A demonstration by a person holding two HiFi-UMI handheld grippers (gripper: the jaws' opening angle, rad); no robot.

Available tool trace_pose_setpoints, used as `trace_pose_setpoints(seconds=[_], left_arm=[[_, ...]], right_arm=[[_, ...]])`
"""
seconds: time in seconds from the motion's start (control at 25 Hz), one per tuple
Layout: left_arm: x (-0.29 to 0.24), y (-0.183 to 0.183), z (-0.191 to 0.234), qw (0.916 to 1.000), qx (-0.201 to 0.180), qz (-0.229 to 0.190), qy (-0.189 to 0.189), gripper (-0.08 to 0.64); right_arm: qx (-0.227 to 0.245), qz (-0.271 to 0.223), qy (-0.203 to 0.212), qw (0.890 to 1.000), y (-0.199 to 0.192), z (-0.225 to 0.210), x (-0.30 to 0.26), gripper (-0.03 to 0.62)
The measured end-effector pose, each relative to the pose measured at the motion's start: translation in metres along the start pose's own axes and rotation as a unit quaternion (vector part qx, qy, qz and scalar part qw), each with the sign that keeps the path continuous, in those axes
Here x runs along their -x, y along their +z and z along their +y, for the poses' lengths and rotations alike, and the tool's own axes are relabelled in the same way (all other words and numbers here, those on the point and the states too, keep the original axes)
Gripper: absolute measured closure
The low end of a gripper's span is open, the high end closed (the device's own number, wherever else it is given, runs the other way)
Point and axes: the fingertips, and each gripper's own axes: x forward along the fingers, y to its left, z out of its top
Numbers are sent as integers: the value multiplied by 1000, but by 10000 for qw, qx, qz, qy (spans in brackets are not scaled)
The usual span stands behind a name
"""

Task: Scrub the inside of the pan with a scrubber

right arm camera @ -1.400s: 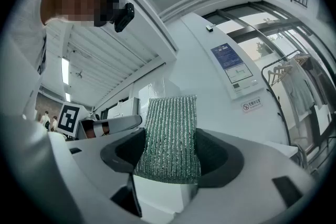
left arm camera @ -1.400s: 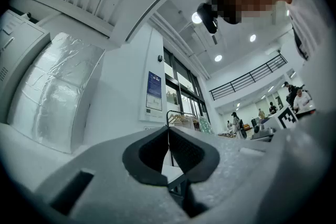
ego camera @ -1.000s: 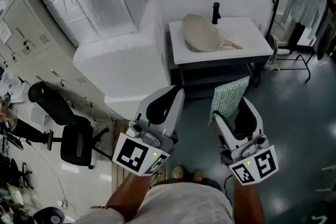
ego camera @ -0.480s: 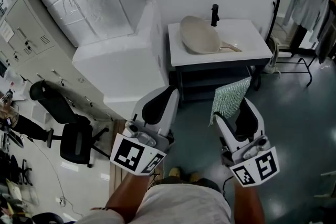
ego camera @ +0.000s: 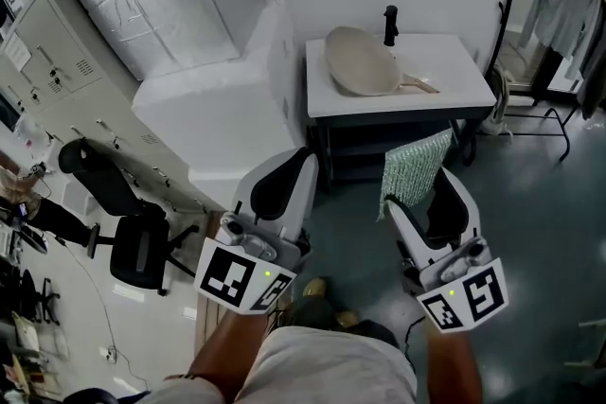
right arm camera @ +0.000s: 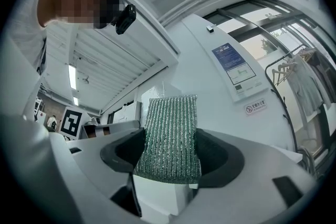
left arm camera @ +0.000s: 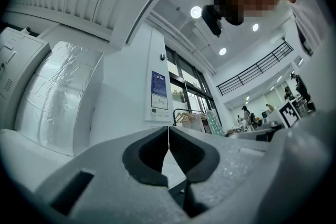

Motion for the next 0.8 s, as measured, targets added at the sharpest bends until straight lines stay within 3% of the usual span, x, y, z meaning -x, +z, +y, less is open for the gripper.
trace_pose_setpoints(seconds=[0.36,0.8], left_arm=[[-27,-12,13,10000,-41,-35,41,541],[-92,-42,76,9999,4,-95,76,541]], right_arm=[[85,34,46,9999,-5,-26,-19,288],[204,186,5,9996,-26,-75,-87,288]])
